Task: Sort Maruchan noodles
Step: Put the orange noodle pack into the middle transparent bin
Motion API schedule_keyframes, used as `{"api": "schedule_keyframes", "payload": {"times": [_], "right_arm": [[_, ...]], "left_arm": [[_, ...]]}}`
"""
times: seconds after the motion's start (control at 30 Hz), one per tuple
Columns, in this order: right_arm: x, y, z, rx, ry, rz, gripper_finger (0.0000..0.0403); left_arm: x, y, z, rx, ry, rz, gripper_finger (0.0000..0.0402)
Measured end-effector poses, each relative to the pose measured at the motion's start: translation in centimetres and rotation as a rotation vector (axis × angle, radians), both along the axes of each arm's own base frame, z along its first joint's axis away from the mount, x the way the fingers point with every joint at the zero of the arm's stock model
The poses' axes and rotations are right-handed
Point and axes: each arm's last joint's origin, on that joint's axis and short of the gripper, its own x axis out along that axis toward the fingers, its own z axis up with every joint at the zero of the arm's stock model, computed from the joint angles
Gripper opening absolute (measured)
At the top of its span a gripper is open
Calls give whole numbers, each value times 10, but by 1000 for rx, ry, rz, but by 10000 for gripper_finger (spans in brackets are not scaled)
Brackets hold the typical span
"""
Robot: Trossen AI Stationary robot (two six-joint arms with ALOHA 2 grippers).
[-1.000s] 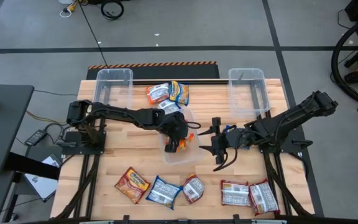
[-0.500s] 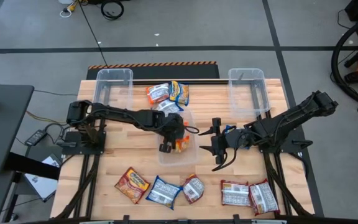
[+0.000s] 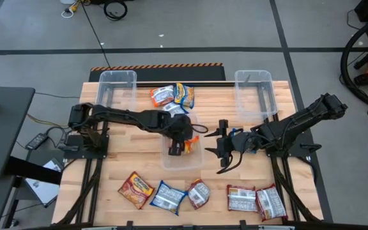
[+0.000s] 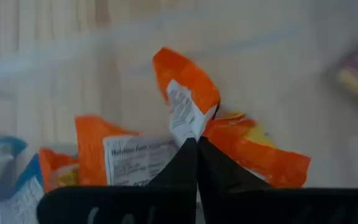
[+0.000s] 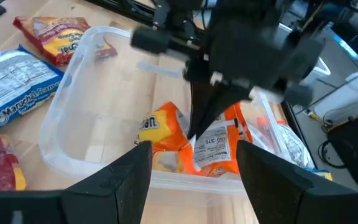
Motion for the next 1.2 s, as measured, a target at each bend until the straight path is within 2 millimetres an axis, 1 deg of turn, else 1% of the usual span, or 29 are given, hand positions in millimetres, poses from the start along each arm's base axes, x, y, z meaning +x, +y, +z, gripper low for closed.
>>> {"api": "schedule_keyframes", "payload": {"times": [0.1,0.17,0.23,0.33,0.43,0.5,0.67,0.8,1.0,1.2], "right_arm": [[0,0,0,15,-2,-7,240],[0,0,0,19,-2,-4,240],[0,0,0,20,-2,-3,240],[0,0,0,36,-1,-11,240],[0,0,-1,36,5,-12,240],[-1,0,-1,35,7,-12,240],[0,-2,-1,43,5,-23,240],[0,-2,-1,52,4,-29,240],[0,-2,-1,52,5,-29,240],[0,-2,-1,51,7,-28,240]], "left_arm": [[4,-4,22,-106,-28,-9,3],[4,-7,28,-235,-35,-51,2],[3,-9,23,-325,-15,-102,2],[-2,-9,5,-342,30,-111,1],[-9,2,-17,-311,82,-60,1],[-11,11,-24,-242,94,-31,1],[-17,29,-32,-9,144,-34,6],[-17,31,-31,112,153,-42,19],[-17,31,-31,141,157,-72,52],[-17,26,-32,95,156,-23,99]]}}
